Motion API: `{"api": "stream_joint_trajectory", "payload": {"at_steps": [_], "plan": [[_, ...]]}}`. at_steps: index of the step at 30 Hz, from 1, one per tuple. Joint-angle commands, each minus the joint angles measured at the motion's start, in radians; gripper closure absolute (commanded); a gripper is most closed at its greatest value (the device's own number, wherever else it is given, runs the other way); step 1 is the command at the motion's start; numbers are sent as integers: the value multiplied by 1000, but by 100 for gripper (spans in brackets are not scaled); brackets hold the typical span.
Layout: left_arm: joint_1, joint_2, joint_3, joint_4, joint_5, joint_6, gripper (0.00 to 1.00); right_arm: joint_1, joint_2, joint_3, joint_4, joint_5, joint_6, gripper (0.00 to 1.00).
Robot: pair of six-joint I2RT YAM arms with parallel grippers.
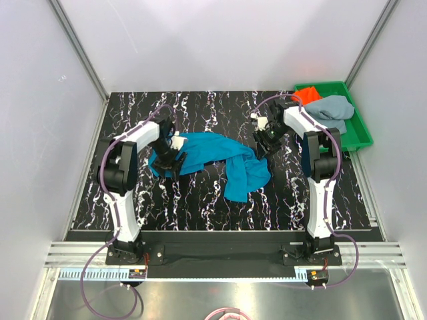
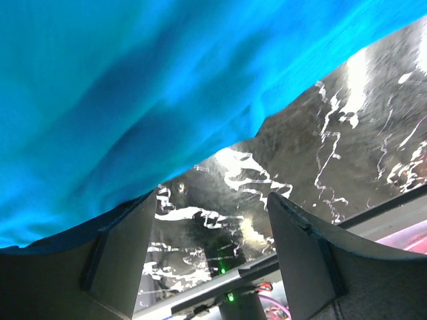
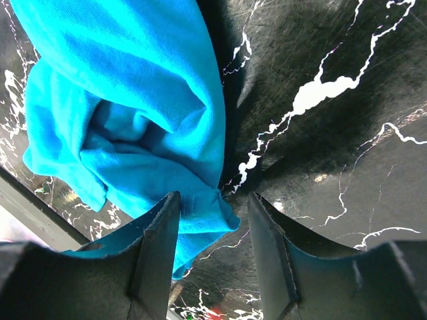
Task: Fold and stack the t-shirts
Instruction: Flatten the tshirt out
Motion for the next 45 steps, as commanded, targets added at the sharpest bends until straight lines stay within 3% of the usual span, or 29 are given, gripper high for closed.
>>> {"api": "stream_joint_trajectory", "payload": {"at_steps": [1, 7, 14, 18, 25, 27, 30, 33, 34, 35, 45], "plan": [[21, -81, -30, -22, -20, -7, 27, -2, -46, 1, -3, -32, 5, 47], [45, -78, -44, -8, -64, -20, 27, -2, -22, -12, 10, -27, 11, 48], [49, 31, 39, 3, -57, -30, 27, -2, 6, 27, -9, -40, 13, 65], [47, 73, 66, 9, -57, -31, 28, -2, 0, 23, -6, -37, 10, 65], [27, 100, 97, 7, -31, -31, 48, -2, -9, -3, 5, -43, 14, 72], [22, 105, 97, 10, -26, -34, 49, -2, -8, -2, 4, -46, 14, 74], [19, 106, 94, 18, -21, -34, 61, -2, -5, 3, 1, -47, 10, 79], [16, 100, 91, 18, -18, -36, 82, -2, -3, 12, -4, -46, 8, 88], [16, 97, 90, 16, -24, -37, 94, -2, -2, 15, -3, -47, 8, 95], [16, 91, 86, 15, -24, -36, 99, -2, -2, 17, -3, -47, 8, 99], [19, -81, 106, -54, -104, 6, 100, -2, -86, 27, -4, -26, 5, 100]]}}
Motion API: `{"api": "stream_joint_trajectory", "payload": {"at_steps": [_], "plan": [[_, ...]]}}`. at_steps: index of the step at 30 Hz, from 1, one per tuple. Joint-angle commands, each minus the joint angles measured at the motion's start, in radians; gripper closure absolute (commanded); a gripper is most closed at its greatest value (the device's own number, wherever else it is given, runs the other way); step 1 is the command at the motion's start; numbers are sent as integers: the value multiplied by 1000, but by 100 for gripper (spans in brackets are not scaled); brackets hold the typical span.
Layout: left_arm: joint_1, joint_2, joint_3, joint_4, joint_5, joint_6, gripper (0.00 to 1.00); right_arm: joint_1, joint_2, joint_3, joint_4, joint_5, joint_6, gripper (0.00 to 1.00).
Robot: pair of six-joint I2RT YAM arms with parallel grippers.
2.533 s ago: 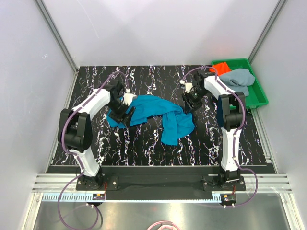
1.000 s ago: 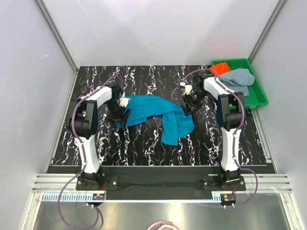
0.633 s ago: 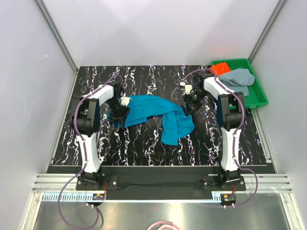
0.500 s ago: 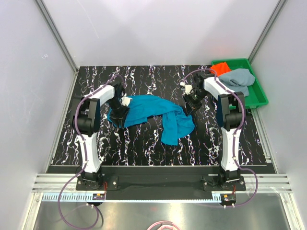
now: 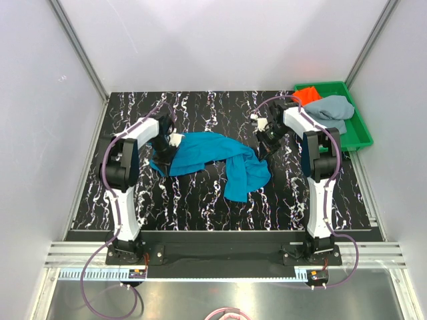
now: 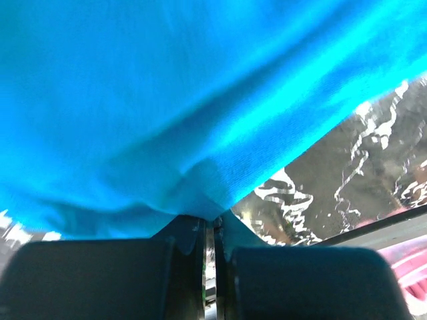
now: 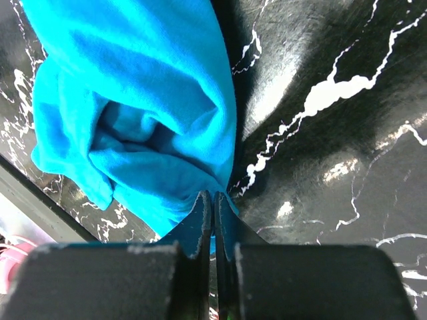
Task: Fold and stack the t-shirts
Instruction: Flatten the tshirt out
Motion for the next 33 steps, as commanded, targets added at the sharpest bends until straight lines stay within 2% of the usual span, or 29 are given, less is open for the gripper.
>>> {"api": "stream_joint_trajectory", "payload": {"at_steps": [1, 6, 8, 11, 14, 16, 19, 22, 23, 25, 28, 30, 32, 33], "plan": [[2, -151, 68, -47, -51, 48, 100, -3, -110, 61, -7, 10, -18, 100], [39, -181, 391, -141, -83, 97, 100, -35, -207, 172, -24, 84, -43, 100], [45, -136, 575, -203, -91, 114, 100, -50, -224, 261, -18, 116, -35, 100], [47, -77, 767, -254, -114, 123, 100, -79, -242, 382, 0, 162, -4, 100], [45, -78, 844, -217, -165, 141, 99, -89, -279, 465, 45, 194, 13, 100], [45, -111, 834, -166, -208, 140, 98, -92, -305, 493, 63, 212, 25, 100], [45, -227, 716, -72, -211, 147, 98, -92, -357, 465, 80, 234, 26, 100], [45, -296, 558, -55, -180, 173, 95, -95, -418, 372, 85, 243, 26, 100], [45, -312, 475, -57, -177, 180, 86, -96, -447, 346, 82, 236, 25, 100], [45, -345, 400, -70, -142, 178, 75, -95, -472, 275, 80, 219, 29, 100], [45, -365, 292, -98, -73, 138, 39, -96, -504, 197, 73, 190, 34, 100], [45, -370, 228, -52, -85, 114, 25, -95, -514, 169, 68, 179, 36, 100], [45, -332, 226, -25, -86, 112, 25, -95, -512, 166, 63, 174, 37, 100], [44, -310, 241, -32, -68, 135, 32, -95, -508, 170, 63, 173, 37, 100]]}}
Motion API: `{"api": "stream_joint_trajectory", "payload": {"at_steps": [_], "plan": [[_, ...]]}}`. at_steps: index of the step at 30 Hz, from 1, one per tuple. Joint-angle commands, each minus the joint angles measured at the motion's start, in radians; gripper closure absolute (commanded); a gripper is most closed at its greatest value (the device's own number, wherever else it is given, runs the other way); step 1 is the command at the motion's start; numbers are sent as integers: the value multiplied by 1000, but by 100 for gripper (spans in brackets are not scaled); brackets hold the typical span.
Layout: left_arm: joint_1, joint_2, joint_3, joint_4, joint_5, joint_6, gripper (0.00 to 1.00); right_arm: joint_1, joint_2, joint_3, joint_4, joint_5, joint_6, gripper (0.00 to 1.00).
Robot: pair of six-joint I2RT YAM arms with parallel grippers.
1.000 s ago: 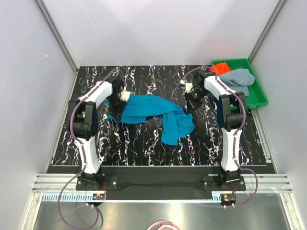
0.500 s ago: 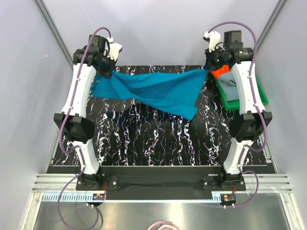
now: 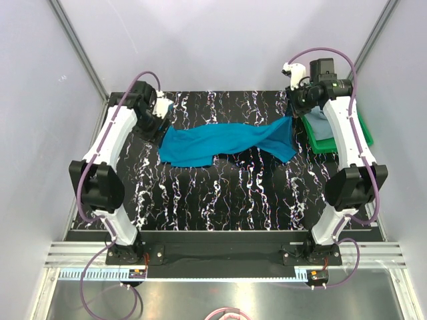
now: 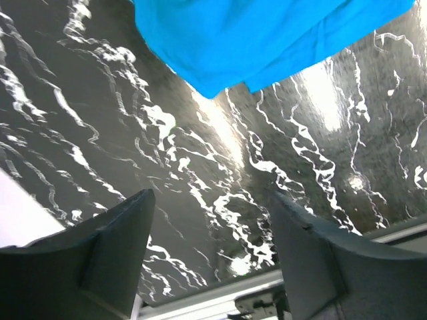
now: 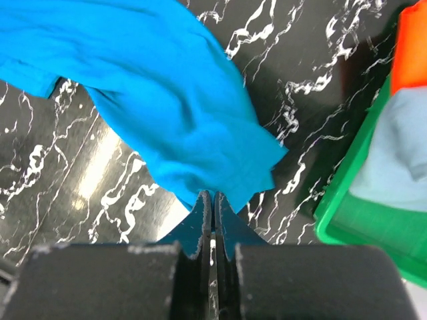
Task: Fold and stack the t-shirts
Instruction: Flatten the tshirt out
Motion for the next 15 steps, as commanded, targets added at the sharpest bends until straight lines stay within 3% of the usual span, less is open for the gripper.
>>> {"api": "stream_joint_trajectory", "payload": {"at_steps": [1, 8, 15], "plan": [[-10, 57, 33, 42, 56, 19, 35, 4, -29, 19, 5, -29, 12, 100], [-126, 163, 108, 4, 125, 24, 40, 4, 44, 88, 0, -56, 25, 100], [-135, 309, 108, -21, 232, -27, 40, 6, 58, 91, 0, -64, 25, 100]]}}
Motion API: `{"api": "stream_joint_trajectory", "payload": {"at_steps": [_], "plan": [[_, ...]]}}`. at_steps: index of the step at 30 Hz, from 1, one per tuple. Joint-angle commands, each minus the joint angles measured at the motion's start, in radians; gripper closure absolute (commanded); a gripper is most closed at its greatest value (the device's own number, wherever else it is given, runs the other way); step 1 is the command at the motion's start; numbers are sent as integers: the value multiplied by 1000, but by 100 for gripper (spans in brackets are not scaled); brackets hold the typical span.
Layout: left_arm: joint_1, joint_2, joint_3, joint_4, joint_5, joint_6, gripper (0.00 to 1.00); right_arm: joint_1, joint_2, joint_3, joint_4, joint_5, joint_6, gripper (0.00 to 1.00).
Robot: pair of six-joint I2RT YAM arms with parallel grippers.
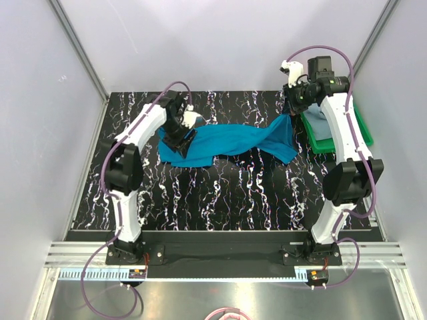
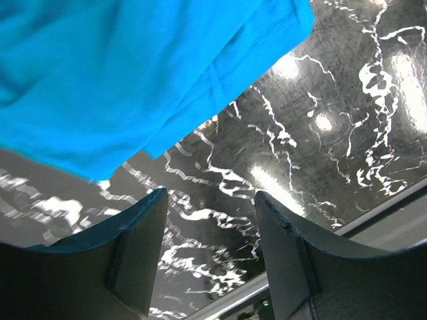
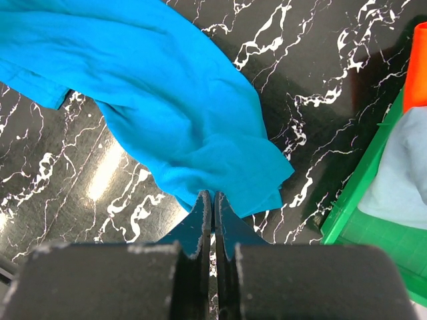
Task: Fold and stack the t-shirts
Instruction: Flatten the tshirt out
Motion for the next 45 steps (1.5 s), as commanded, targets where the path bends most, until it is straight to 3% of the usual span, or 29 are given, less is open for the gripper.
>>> {"api": "stream_joint_trajectory", "payload": {"at_steps": [1, 10, 19, 22, 24, 26, 27, 32, 37, 45], "plan": [[17, 71, 35, 0, 72, -32, 40, 6, -2, 40, 9, -25, 15, 100], [17, 247, 227, 3, -9, -57, 40, 6, 11, 38, 10, -25, 12, 100], [12, 341, 251, 29, -151, -74, 40, 6, 14, 34, 7, -30, 13, 100], [10, 352, 248, 31, -186, -65, 45, 6, 14, 31, 9, -30, 13, 100], [9, 356, 250, 31, -197, -60, 62, 4, 15, 29, 12, -30, 15, 100], [9, 353, 251, 35, -194, -57, 92, 6, 15, 28, 13, -28, 17, 100], [9, 343, 254, 35, -194, -57, 100, 6, 17, 28, 15, -27, 17, 100], [10, 228, 265, 38, -197, -66, 100, 6, 5, 25, 12, -13, 12, 100], [10, -19, 245, 37, -174, -60, 100, 6, -38, -4, 21, 6, 10, 100], [3, -203, 346, -190, -115, -16, 100, 6, -173, -44, 23, 25, 15, 100]]}}
